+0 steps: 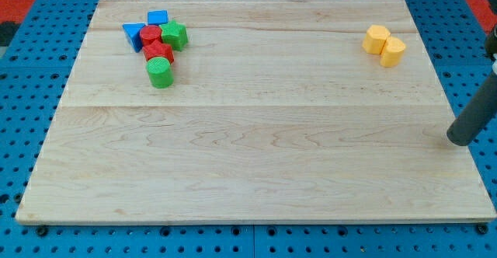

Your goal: Place the yellow heart top right of the green star

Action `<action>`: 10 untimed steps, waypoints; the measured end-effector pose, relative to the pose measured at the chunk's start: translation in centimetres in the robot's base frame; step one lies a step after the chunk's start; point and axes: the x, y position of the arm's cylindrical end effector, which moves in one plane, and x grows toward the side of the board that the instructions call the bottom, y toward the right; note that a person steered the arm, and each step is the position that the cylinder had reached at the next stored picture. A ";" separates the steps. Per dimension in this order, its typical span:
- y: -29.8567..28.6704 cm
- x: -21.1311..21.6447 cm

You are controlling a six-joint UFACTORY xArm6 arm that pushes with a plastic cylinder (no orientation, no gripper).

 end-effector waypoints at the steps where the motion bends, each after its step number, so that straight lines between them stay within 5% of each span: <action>1: -0.9 -4.7; 2: -3.4 -14.9; 10: -5.0 -18.8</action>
